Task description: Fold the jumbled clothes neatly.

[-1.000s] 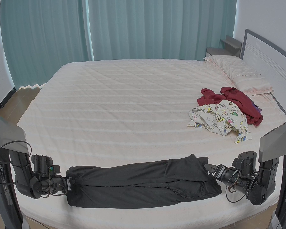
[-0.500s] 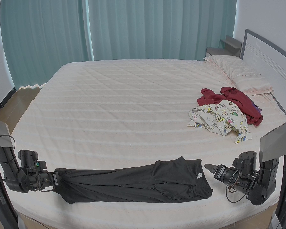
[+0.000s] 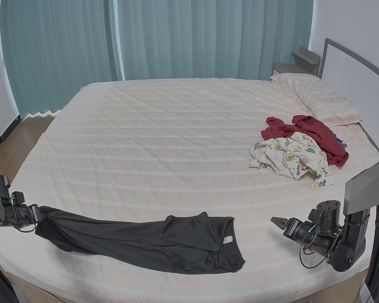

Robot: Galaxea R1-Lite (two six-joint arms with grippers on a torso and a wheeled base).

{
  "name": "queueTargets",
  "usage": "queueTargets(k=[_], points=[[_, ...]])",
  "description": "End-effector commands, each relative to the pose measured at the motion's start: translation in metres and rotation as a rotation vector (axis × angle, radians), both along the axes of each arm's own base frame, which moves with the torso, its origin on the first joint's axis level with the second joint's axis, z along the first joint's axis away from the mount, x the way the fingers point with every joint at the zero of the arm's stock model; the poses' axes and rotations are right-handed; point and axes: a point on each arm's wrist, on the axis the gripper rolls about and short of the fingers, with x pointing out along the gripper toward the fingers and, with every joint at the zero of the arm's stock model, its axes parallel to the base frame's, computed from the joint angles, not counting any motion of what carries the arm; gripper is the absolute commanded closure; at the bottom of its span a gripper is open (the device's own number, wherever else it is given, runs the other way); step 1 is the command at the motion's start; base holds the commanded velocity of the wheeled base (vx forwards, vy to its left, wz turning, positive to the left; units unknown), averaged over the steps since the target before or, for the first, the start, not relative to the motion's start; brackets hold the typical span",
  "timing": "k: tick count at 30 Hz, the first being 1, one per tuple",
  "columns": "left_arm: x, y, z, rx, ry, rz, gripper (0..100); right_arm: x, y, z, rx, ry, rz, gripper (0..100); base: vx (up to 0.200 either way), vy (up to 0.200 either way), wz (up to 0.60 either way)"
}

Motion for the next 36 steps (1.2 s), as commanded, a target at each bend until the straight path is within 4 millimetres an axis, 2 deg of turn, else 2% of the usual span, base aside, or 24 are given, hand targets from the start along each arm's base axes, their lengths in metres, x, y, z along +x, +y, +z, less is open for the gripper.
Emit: queueTargets(k=[1, 3, 6, 10, 11, 12, 15, 16, 18, 19, 20, 27, 28, 29, 30, 31, 32, 36], points=[[-0.007, 0.043, 0.054, 0.093, -0.118, 0.096, 100, 0.0, 0.0, 0.006, 0.01, -0.029, 0.002, 0, 0.0, 0.0, 0.0], [-0.011, 0.052, 0.067, 0.105, -0.109, 0.111, 100, 0.0, 0.0, 0.009, 0.015, -0.041, 0.0, 0, 0.0, 0.0, 0.0], [-0.014, 0.052, 0.076, 0.097, -0.092, 0.111, 100, -0.001, 0.0, 0.01, 0.012, -0.037, 0.002, 0, 0.0, 0.0, 0.0], [-0.025, 0.024, 0.092, 0.058, -0.043, 0.062, 100, -0.002, -0.001, 0.01, 0.012, -0.038, 0.001, 0, 0.0, 0.0, 0.0], [-0.025, 0.022, 0.093, 0.057, -0.041, 0.057, 100, -0.001, -0.001, 0.011, 0.012, -0.041, 0.001, 0, 0.0, 0.0, 0.0], [-0.027, 0.001, 0.096, 0.042, -0.012, 0.009, 100, -0.001, -0.001, 0.011, 0.013, -0.043, 0.001, 0, 0.0, 0.0, 0.0], [-0.031, -0.021, 0.099, 0.032, 0.015, -0.052, 100, -0.002, 0.0, 0.012, 0.013, -0.044, 0.003, 0, 0.0, 0.0, 0.0], [-0.035, -0.045, 0.104, 0.03, 0.035, -0.115, 100, -0.002, -0.001, 0.011, 0.013, -0.041, 0.003, 0, 0.0, 0.0, 0.0], [-0.039, -0.07, 0.107, 0.025, 0.066, -0.167, 100, -0.002, -0.001, 0.011, 0.011, -0.042, 0.003, 0, 0.0, 0.0, 0.0], [-0.039, -0.07, 0.107, 0.025, 0.066, -0.167, 100, -0.002, -0.001, 0.011, 0.011, -0.042, 0.003, 0, 0.0, 0.0, 0.0], [-0.04, -0.097, 0.111, 0.02, 0.088, -0.2, 100, -0.002, -0.001, 0.012, 0.012, -0.043, 0.003, 0, 0.0, 0.0, 0.0], [-0.031, -0.183, 0.118, 0.013, 0.1, -0.236, 100, -0.003, -0.001, 0.018, 0.02, -0.063, 0.004, 0, 0.0, 0.0, 0.0], [-0.031, -0.186, 0.117, 0.013, 0.102, -0.238, 100, -0.003, -0.001, 0.018, 0.021, -0.065, 0.004, 0, 0.0, 0.0, 0.0], [-0.028, -0.209, 0.113, 0.012, 0.116, -0.258, 100, -0.003, -0.001, 0.019, 0.021, -0.066, 0.004, 0, 0.0, 0.0, 0.0], [-0.027, -0.222, 0.11, 0.009, 0.119, -0.265, 100, -0.003, -0.001, 0.019, 0.021, -0.066, 0.004, 0, 0.0, 0.0, 0.0], [-0.026, -0.224, 0.11, 0.009, 0.119, -0.265, 100, -0.003, -0.001, 0.019, 0.021, -0.066, 0.004, 0, 0.0, 0.0, 0.0], [-0.022, -0.242, 0.105, 0.012, 0.126, -0.262, 100, -0.003, -0.001, 0.019, 0.021, -0.066, 0.002, 0, 0.0, 0.0, 0.0], [-0.005, -0.279, 0.089, 0.042, 0.142, -0.235, 100, -0.003, -0.001, 0.019, 0.021, -0.066, 0.004, 0, 0.0, 0.0, 0.0]])
